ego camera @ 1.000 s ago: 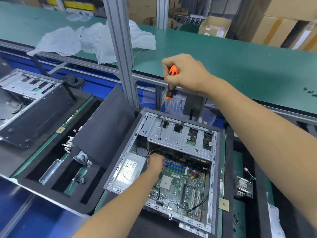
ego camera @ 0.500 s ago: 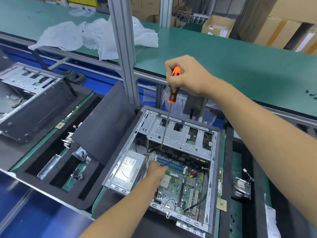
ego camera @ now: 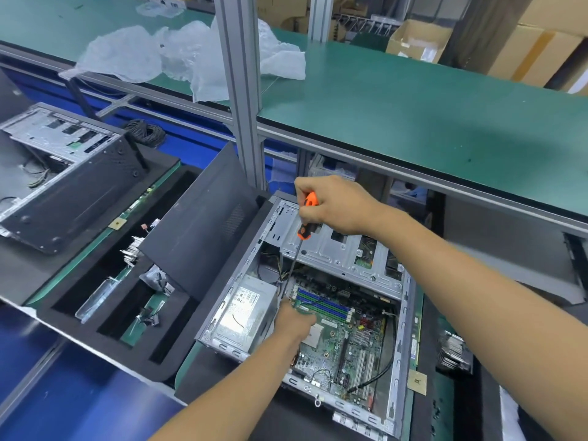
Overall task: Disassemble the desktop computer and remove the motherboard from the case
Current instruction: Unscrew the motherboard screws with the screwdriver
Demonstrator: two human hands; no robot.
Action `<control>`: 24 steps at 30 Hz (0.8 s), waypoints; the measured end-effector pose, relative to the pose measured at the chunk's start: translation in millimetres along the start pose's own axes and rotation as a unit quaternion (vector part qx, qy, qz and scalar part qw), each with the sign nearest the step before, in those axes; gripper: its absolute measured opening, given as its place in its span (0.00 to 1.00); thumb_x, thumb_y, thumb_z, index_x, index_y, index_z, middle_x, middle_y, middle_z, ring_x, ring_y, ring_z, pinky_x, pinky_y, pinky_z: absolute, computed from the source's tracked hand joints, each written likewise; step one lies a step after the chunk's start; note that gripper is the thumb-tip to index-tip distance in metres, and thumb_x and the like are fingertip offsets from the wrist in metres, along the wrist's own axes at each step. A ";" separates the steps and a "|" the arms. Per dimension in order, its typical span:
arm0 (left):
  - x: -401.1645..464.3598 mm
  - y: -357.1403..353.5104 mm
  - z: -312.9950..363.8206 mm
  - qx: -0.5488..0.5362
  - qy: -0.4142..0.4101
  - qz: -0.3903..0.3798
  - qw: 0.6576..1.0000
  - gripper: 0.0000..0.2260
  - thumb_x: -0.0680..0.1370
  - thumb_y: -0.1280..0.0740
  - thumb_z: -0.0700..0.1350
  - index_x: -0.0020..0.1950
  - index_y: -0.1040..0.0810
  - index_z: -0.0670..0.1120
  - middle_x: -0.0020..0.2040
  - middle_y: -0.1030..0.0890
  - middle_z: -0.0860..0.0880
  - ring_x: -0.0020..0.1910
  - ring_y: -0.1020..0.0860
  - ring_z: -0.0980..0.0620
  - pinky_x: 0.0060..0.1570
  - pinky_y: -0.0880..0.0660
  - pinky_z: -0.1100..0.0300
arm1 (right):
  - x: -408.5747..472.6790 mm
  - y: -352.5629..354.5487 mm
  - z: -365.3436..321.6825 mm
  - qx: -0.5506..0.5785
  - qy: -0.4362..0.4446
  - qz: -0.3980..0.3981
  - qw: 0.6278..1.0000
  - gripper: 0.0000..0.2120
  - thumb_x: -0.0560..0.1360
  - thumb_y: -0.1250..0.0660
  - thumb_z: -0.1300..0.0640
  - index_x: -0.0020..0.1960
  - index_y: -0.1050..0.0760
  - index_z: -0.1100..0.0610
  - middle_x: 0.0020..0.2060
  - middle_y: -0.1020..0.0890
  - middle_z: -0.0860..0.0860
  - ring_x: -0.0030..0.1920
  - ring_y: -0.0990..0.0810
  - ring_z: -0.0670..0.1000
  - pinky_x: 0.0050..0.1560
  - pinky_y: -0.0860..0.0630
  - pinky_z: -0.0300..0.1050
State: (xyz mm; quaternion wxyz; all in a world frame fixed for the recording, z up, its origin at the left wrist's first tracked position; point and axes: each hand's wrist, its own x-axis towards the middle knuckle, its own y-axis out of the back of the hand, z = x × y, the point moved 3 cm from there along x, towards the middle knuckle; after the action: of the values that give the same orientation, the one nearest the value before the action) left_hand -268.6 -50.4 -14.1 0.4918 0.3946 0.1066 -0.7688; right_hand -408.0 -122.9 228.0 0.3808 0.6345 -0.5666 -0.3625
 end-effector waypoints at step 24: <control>3.8 5.9 1.6 -0.083 0.013 0.014 0.996 0.35 0.76 0.30 0.34 0.80 0.40 0.45 0.71 0.28 0.34 0.71 0.30 0.34 0.68 0.27 0.44 | 10.7 -11.7 -9.1 0.005 0.009 -0.001 1.000 0.10 0.73 0.33 0.50 0.40 0.34 0.49 0.31 0.23 0.47 0.36 0.21 0.53 0.35 0.29 0.48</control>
State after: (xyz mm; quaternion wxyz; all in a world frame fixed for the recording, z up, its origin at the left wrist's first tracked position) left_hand -265.2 -56.8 -14.4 0.5317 0.3640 0.1706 -0.7455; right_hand -393.7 -132.0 221.3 0.3822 0.6401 -0.5646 -0.3540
